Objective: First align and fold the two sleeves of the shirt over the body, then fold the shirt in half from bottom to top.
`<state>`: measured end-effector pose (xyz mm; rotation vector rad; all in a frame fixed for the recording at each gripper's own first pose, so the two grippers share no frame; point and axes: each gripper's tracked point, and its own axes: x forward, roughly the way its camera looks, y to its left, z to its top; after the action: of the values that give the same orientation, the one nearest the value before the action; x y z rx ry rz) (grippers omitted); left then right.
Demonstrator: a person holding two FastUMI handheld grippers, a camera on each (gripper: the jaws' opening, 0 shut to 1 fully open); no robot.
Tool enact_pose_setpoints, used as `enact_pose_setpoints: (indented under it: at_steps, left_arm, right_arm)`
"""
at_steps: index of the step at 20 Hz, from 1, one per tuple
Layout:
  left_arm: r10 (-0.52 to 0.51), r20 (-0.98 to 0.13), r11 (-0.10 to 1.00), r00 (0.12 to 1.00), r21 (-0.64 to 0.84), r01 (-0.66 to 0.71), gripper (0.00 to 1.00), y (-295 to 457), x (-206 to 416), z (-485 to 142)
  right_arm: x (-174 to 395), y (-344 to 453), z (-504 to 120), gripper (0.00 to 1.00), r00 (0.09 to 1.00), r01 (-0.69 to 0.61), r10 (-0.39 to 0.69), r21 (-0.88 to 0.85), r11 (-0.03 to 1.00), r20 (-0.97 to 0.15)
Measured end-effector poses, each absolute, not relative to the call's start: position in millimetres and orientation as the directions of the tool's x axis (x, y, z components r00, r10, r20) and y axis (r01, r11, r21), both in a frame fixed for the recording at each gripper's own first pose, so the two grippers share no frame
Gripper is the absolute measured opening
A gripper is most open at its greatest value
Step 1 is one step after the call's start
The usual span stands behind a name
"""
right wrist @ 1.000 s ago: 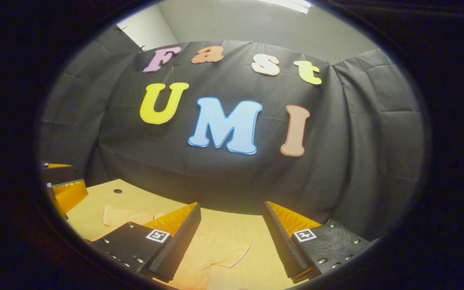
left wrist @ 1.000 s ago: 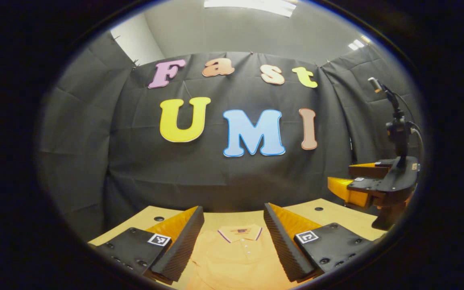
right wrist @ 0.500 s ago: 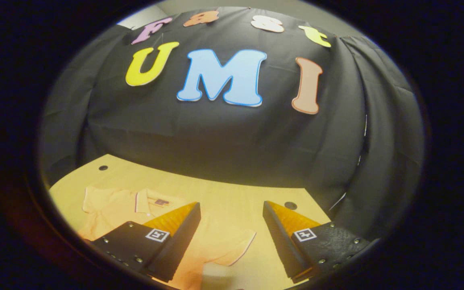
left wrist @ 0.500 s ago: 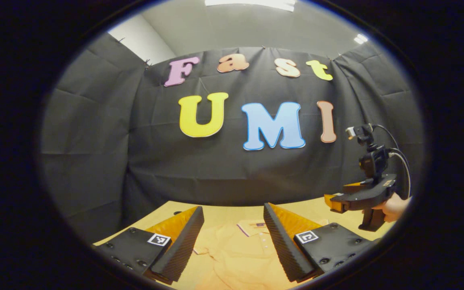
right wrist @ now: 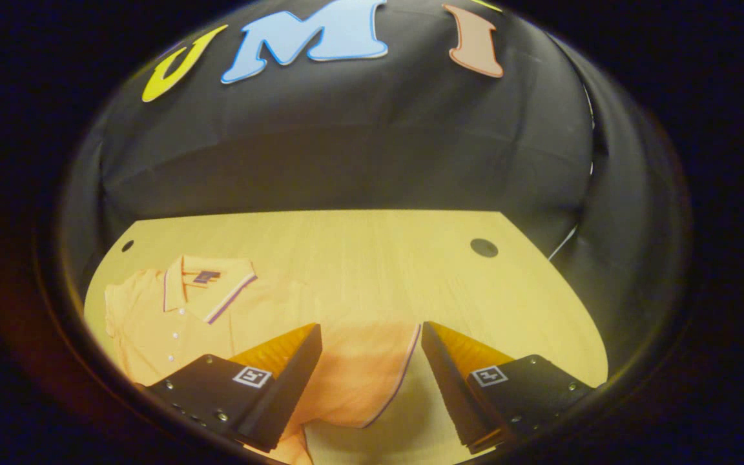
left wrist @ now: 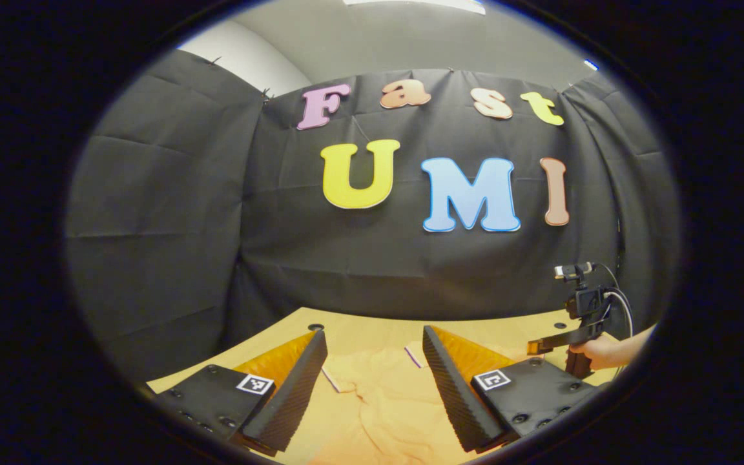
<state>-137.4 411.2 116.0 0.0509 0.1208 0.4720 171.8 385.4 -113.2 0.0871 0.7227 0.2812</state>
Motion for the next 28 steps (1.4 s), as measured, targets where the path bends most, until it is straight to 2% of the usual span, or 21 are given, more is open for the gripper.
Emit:
enact_pose_setpoints:
  at_steps: [6,9,10,12,13,14,15,16,18,22,28]
  left_arm:
    - [0.476,-0.128,0.879,0.870,0.088,-0.468,0.99,404,-150,114]
    - [0.482,-0.125,0.876,0.867,0.097,-0.473,0.98,401,-156,113]
    - [0.484,-0.123,0.875,0.866,0.097,-0.475,0.98,400,-156,115]
    - [0.488,-0.120,0.873,0.865,0.094,-0.479,0.97,399,-160,116]
    - [0.489,-0.117,0.872,0.864,0.093,-0.481,0.99,399,-161,117]
    - [0.493,-0.113,0.870,0.863,0.095,-0.484,0.97,399,-163,118]
    - [0.494,-0.109,0.869,0.862,0.096,-0.486,0.97,399,-164,118]
    - [0.496,-0.107,0.868,0.862,0.096,-0.488,0.97,399,-165,118]
    - [0.498,-0.106,0.867,0.861,0.096,-0.490,0.97,399,-167,120]
    - [0.501,-0.103,0.865,0.860,0.103,-0.491,0.99,398,-169,120]
    - [0.482,-0.109,0.876,0.870,0.099,-0.473,0.99,394,-166,118]
  right_arm:
    - [172,382,-150,0.97,0.653,-0.225,0.272,0.162,0.961,-0.707]
    - [170,386,-154,0.97,0.632,-0.234,0.303,0.197,0.952,-0.714]
    - [168,389,-155,0.90,0.622,-0.228,0.310,0.213,0.950,-0.719]
    - [169,387,-156,0.83,0.623,-0.229,0.314,0.217,0.949,-0.716]
    - [169,386,-156,0.71,0.622,-0.220,0.316,0.227,0.949,-0.717]
    - [170,384,-157,0.49,0.619,-0.210,0.314,0.233,0.950,-0.720]
    - [171,384,-157,0.46,0.613,-0.195,0.319,0.252,0.948,-0.723]
    - [169,386,-156,0.25,0.602,-0.178,0.332,0.283,0.942,-0.726]
    - [168,387,-155,0.08,0.588,-0.146,0.341,0.319,0.937,-0.733]
    - [170,392,-137,0.08,0.630,-0.182,0.346,0.300,0.936,-0.696]
    - [166,422,-85,0.08,0.707,-0.335,0.399,0.221,0.916,-0.584]
